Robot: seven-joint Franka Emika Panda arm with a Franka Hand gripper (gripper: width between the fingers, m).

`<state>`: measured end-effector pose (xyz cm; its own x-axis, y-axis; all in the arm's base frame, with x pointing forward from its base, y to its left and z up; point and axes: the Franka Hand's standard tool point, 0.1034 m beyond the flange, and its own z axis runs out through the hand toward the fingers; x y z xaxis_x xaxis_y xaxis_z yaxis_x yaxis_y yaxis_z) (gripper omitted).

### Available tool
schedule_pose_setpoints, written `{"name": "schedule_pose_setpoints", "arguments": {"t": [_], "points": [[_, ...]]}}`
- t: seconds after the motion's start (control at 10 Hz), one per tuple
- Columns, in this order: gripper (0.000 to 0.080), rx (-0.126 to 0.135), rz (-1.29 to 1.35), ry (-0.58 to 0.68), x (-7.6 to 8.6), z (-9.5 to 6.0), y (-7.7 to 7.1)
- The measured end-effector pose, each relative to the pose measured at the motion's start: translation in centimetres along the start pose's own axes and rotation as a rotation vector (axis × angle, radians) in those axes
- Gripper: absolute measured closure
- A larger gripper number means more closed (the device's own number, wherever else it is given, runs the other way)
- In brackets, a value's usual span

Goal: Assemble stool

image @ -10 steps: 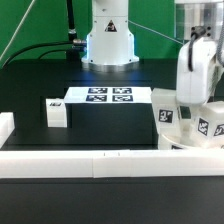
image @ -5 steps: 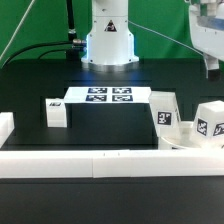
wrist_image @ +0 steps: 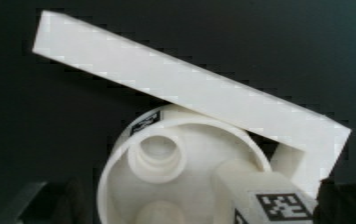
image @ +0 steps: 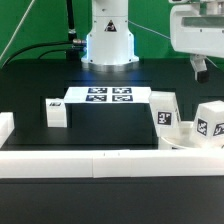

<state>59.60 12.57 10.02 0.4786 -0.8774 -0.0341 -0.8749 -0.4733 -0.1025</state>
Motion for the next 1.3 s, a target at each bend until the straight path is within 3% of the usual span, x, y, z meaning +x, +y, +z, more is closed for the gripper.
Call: {"name": "schedule_pose_setpoints", "arguments": {"t": [0.3, 0.4, 1.2, 1.3], "points": [[0.015, 0.039, -0.274, -0.009, 2.6, -4.0, 1.6], [0.015, 0.046, -0.261, -0.003, 3.3, -4.2, 1.6], [0.015, 0.041, -0.256, -0.004, 3.1, -3.9, 1.7], [0.015, 0.04, -0.322, -0.007, 3.4, -4.0, 2.3]]}}
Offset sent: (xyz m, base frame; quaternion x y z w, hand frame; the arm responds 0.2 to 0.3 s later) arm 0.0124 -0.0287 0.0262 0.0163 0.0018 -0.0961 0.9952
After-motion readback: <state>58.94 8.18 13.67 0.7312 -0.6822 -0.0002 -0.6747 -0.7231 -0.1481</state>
